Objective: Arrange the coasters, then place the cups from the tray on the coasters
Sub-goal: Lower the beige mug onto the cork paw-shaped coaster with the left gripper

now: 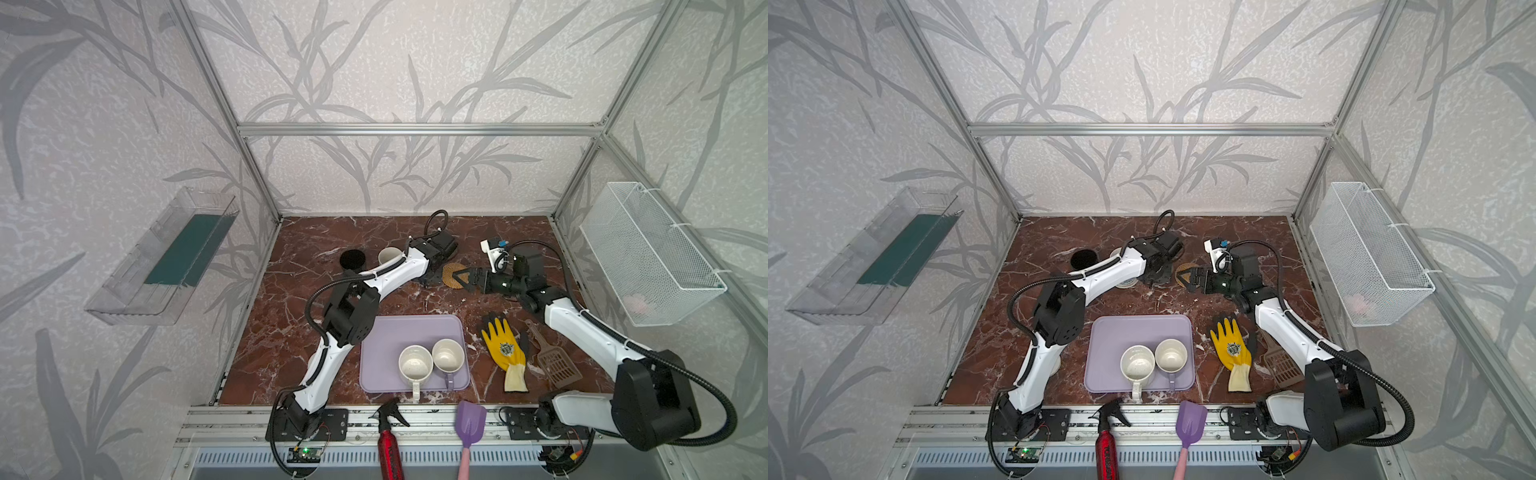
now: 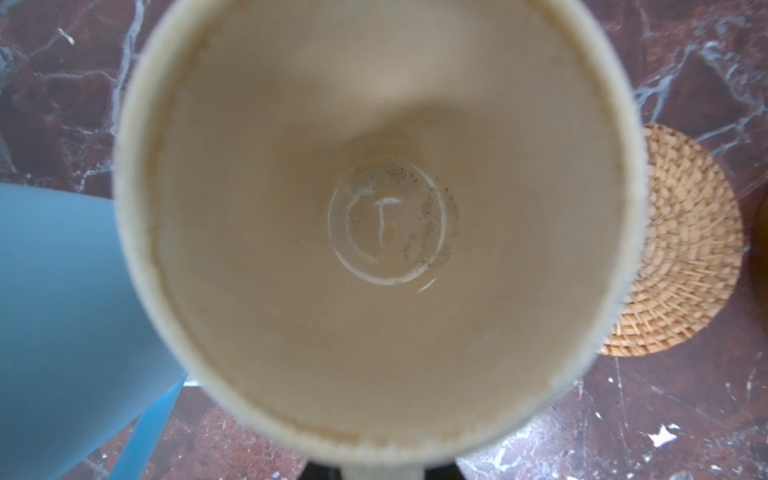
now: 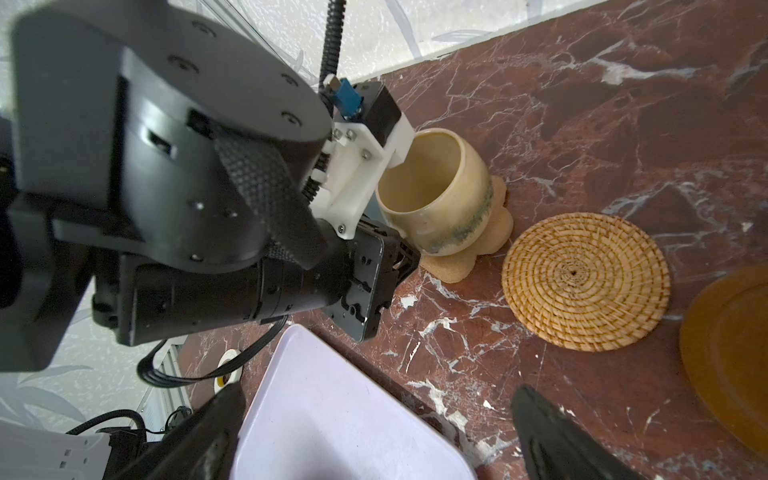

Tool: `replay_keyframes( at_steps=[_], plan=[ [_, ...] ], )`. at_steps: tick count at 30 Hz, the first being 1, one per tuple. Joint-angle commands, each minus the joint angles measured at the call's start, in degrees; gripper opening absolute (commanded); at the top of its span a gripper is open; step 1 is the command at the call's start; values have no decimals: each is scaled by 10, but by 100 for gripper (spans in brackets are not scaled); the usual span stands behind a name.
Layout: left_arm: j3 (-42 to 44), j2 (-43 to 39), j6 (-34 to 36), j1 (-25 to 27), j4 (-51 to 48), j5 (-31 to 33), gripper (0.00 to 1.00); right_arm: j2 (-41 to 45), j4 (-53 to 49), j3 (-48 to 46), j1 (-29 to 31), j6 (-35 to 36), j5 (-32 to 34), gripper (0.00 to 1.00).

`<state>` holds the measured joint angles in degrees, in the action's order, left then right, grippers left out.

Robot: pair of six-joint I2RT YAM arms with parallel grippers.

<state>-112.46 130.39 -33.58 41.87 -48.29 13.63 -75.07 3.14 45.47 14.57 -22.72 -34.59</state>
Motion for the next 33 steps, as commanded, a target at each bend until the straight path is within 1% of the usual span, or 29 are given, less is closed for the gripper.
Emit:
replay_keyframes(
  at_steps=[1,9,10,13,14,23,28,33],
  plan=[
    [-31,-8,-6,-2,17,33,0,-3,-1,0,-1,8,-6,99],
    [-16,-10,-20,-2,9,12,0,-1,-5,-1,0,10,-7,99],
    [-15,-10,-21,-1,9,12,2,0,-6,-1,-1,10,-7,99],
    [-9,-13,-25,-2,10,7,14,3,-10,-2,-1,11,-7,99],
    [-6,-14,-26,-2,11,5,16,5,-12,-2,-1,12,-7,99],
    [6,-23,-36,-1,11,0,26,7,-16,-3,-1,14,-8,99],
    [13,-31,-37,-1,9,1,28,10,-19,-4,0,15,-8,99],
    [27,-44,-43,0,18,-10,33,12,-22,-4,-1,17,-7,99]
  ],
)
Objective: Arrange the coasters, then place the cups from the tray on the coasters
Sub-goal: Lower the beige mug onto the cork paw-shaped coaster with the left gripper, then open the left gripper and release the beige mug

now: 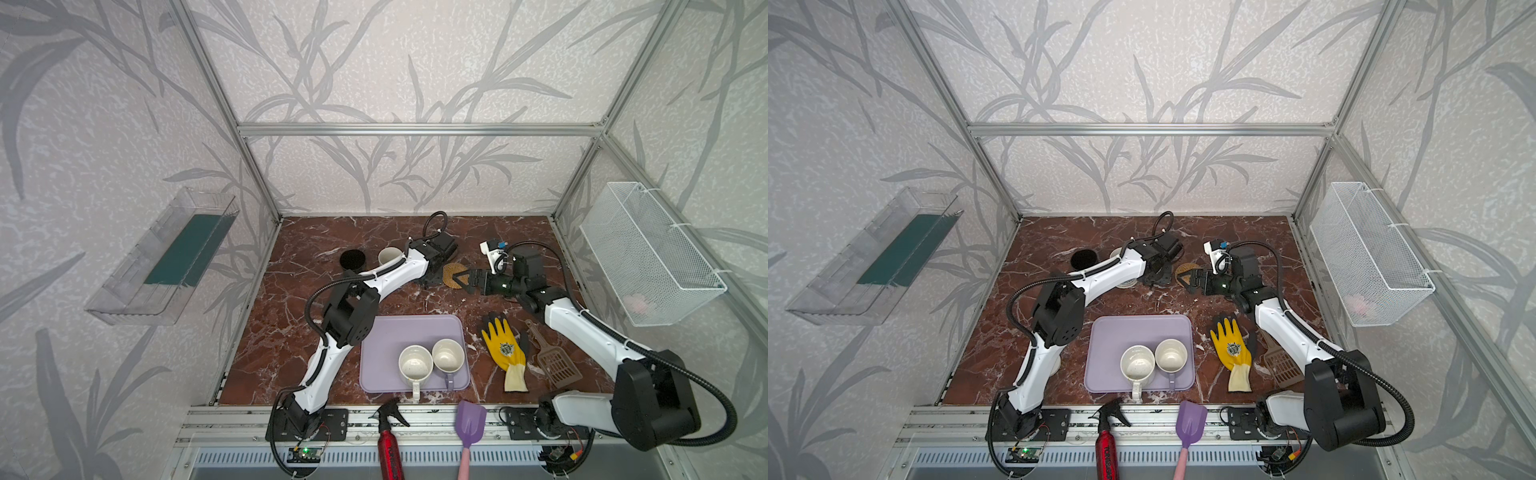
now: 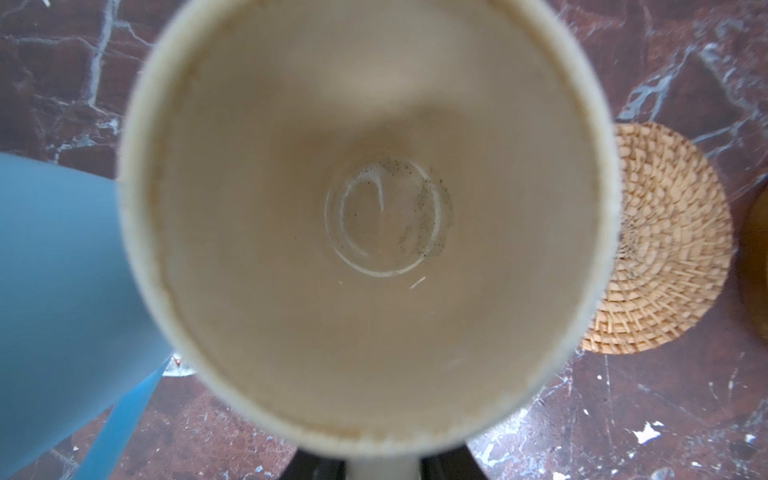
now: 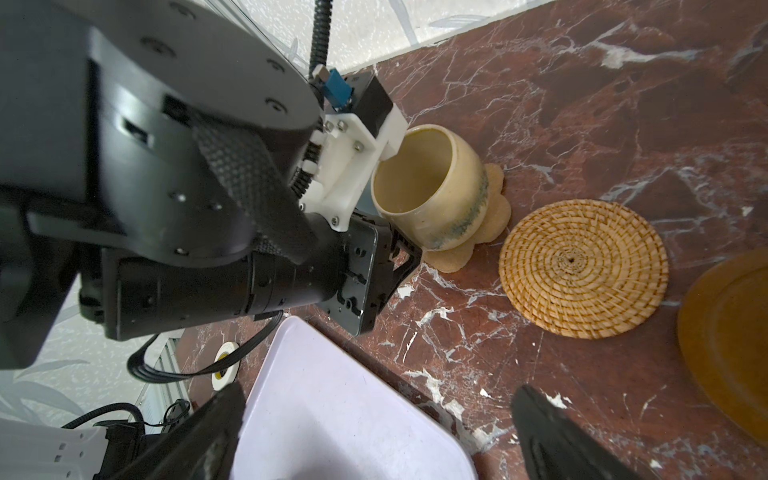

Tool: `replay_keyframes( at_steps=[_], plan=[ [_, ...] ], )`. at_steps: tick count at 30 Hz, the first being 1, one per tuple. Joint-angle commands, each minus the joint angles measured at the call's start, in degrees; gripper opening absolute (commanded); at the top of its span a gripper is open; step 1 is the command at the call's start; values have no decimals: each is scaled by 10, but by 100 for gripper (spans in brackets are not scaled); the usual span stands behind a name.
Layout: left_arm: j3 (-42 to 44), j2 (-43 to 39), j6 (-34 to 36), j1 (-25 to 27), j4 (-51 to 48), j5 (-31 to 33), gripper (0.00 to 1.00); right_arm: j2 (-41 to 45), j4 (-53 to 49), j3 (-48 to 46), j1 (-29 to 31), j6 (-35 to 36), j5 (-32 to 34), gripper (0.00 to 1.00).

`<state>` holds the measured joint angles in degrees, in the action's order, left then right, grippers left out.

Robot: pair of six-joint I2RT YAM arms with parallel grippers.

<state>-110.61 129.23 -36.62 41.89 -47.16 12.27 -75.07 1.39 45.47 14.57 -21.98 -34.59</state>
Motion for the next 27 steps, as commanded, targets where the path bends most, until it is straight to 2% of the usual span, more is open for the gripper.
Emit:
replay_keyframes(
  at_steps=[1,6,10,13,17,22,25,27],
  plan=[
    [10,-35,-14,0,7,2,34,12,-5,-4,0,9,-7,99],
    [20,-49,-16,-1,7,-3,45,18,-14,-4,-1,12,-6,99],
    [45,-84,-17,1,28,-14,51,27,-40,-2,-1,18,6,99],
    [66,-118,-20,3,44,-36,59,40,-72,6,-1,27,7,99],
    [136,-186,-27,5,122,-99,61,69,-104,5,-1,41,7,99],
    [199,-251,-46,6,149,-109,67,97,-144,3,2,50,-1,99],
    [219,-287,-45,6,143,-114,76,117,-171,5,19,46,10,99],
    [233,-310,-40,6,141,-123,81,132,-210,16,49,52,47,99]
  ],
)
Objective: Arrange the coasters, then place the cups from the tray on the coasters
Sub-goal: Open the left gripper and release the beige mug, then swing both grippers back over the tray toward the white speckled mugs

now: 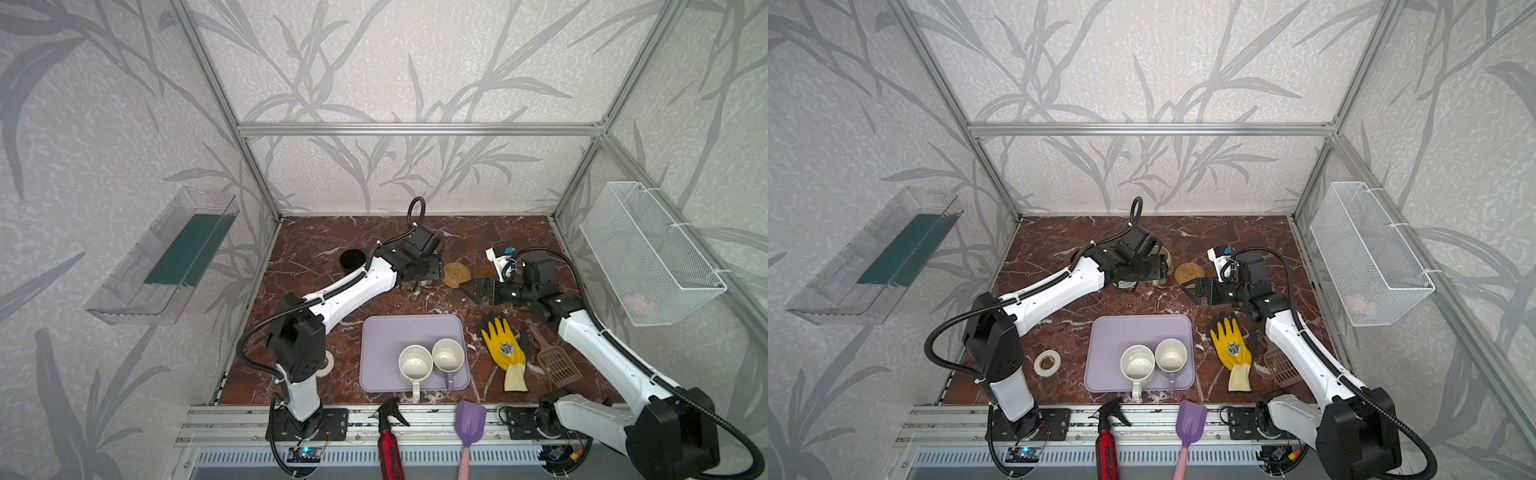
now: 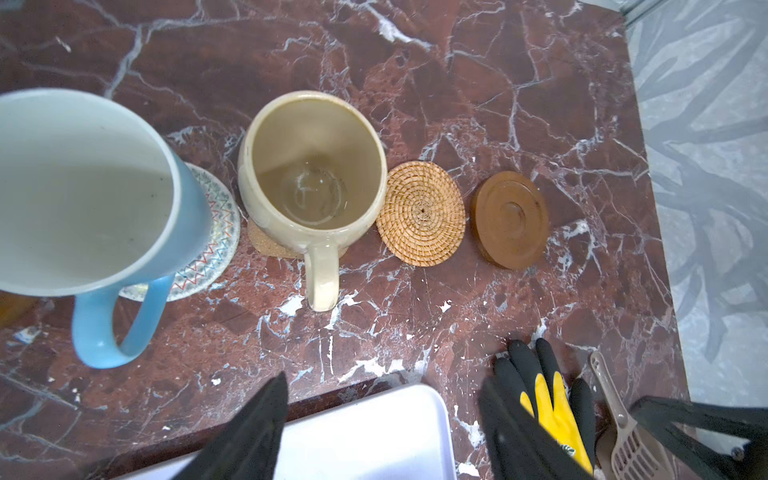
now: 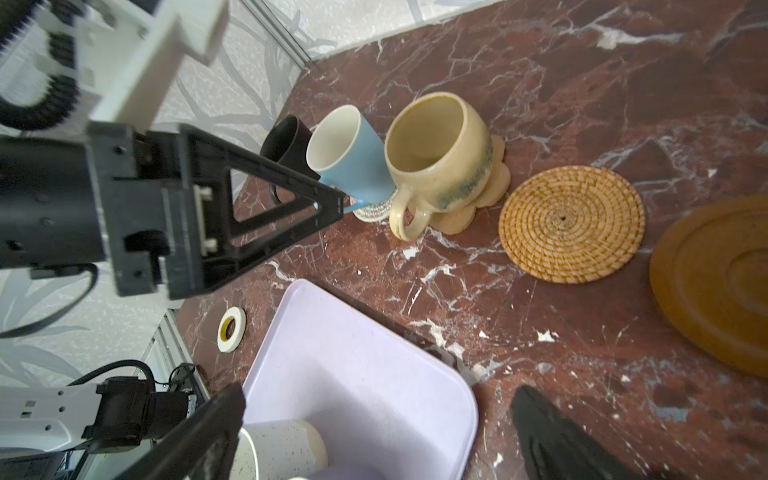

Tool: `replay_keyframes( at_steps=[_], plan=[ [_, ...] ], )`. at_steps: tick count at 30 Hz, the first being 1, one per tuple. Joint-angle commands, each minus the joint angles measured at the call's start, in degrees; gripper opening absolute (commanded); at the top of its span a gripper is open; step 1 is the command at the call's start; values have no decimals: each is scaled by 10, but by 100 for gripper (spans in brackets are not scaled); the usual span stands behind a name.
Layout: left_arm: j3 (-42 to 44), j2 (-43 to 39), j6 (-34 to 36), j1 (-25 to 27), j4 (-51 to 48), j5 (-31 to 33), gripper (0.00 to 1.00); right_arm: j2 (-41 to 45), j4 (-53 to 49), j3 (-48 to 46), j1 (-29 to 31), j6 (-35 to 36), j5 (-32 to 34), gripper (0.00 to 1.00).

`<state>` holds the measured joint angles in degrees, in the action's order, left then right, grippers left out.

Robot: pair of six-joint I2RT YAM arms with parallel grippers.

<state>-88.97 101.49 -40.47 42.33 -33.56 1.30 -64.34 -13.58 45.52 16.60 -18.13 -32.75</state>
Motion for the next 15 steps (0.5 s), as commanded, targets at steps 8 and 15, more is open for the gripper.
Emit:
replay_keyframes(
  at_steps=[8,15],
  plan=[
    [89,-130,6,0,-14,-27,99,59,-187,65,188,14,190,100],
    [126,-216,19,-5,-95,-13,99,81,-245,73,301,-36,274,92]
  ],
)
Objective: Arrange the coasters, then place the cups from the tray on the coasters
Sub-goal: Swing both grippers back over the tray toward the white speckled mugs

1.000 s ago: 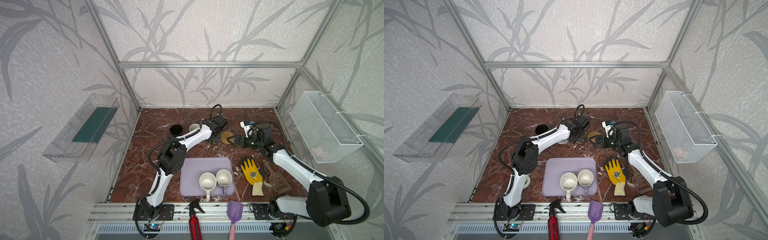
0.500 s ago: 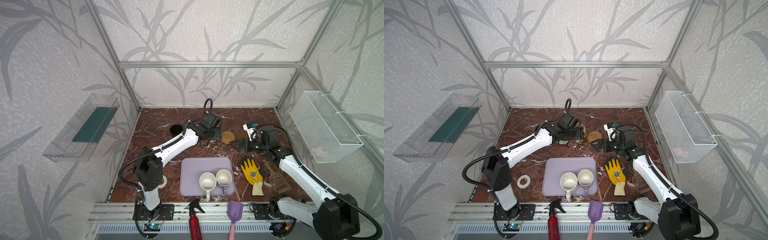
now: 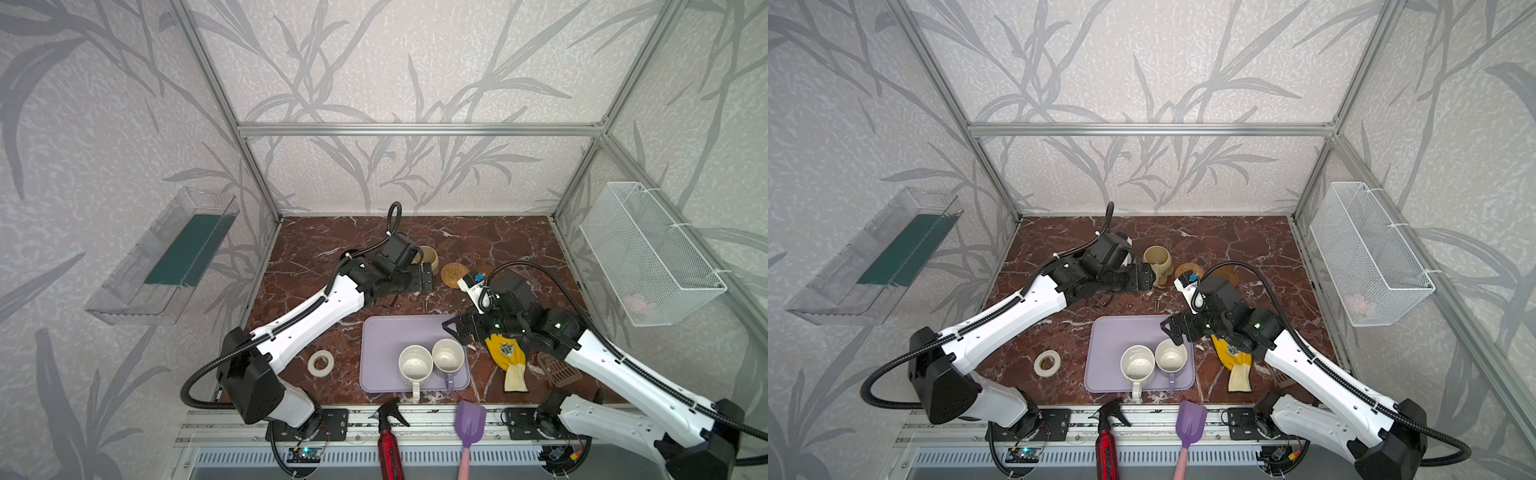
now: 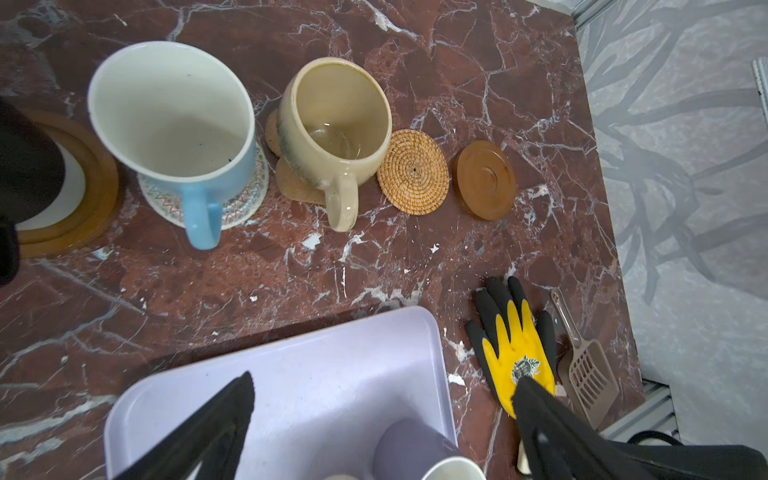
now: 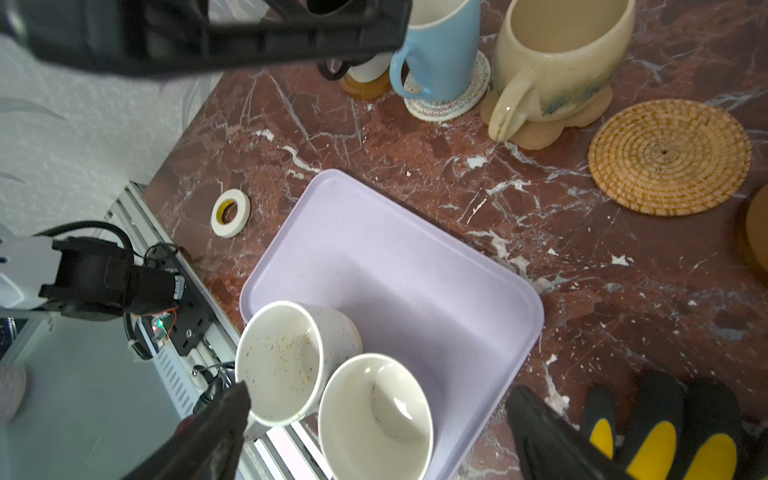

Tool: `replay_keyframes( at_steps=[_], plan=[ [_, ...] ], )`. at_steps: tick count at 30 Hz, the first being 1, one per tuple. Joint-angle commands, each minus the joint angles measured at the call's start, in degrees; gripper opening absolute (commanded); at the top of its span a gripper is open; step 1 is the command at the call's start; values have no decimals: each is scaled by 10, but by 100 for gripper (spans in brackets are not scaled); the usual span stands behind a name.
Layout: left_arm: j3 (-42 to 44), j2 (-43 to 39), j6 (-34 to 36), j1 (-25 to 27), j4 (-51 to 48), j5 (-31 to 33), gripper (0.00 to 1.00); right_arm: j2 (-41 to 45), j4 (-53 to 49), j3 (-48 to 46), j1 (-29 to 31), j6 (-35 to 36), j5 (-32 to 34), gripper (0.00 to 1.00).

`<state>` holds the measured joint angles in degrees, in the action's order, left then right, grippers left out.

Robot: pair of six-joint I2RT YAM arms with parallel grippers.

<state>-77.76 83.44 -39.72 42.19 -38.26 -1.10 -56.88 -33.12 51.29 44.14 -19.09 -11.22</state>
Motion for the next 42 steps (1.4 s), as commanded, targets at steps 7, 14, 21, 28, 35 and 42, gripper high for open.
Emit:
replay_keyframes(
  at_steps=[7,14,21,28,35,42],
  plan=[
    [97,-109,-7,-4,-46,-59,99,-2,-51,0,149,-78,126,77],
    [163,-150,-35,-3,-35,-107,97,-36,-39,-8,276,-129,174,62],
    [210,-188,-66,-4,-52,-88,97,-85,-43,4,375,-160,236,54],
    [247,-211,-89,-3,-34,-91,97,-136,3,1,389,-170,194,50],
    [258,-233,-90,-4,-58,-78,97,-184,14,21,393,-162,172,47],
    [301,-263,-115,-4,-44,-80,97,-246,28,38,393,-167,157,57]
  ],
)
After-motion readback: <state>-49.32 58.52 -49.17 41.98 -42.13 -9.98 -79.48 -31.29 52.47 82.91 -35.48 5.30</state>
